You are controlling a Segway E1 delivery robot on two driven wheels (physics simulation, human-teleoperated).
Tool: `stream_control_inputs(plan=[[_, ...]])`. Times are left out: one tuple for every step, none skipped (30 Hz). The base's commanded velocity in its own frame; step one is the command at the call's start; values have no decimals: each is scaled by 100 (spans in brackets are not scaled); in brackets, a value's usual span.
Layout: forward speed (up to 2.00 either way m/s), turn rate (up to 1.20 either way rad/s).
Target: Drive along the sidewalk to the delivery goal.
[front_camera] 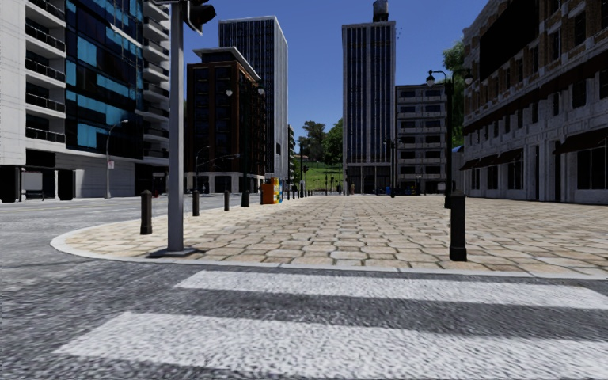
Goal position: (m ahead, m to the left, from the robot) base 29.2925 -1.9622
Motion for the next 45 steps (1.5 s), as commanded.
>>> stream_control_inputs(plan=[[200,0],[200,0],[200,0],[200,0],[200,0],[200,0],[200,0],[199,0],[199,0],[200,0],[200,0],[200,0],[200,0],[200,0],[200,0],[200,0],[200,0],[200,0],[200,0],[200,0],[200,0],[200,0],[200,0],[200,0],[200,0],[200,0],[200,0],[200,0],[200,0],[200,0],[200,0],[200,0],[200,0],[200,0],[200,0],[200,0],[200,0],[200,0],[200,0],[200,0],[200,0],[200,0],[200,0],[200,0],[200,0]])
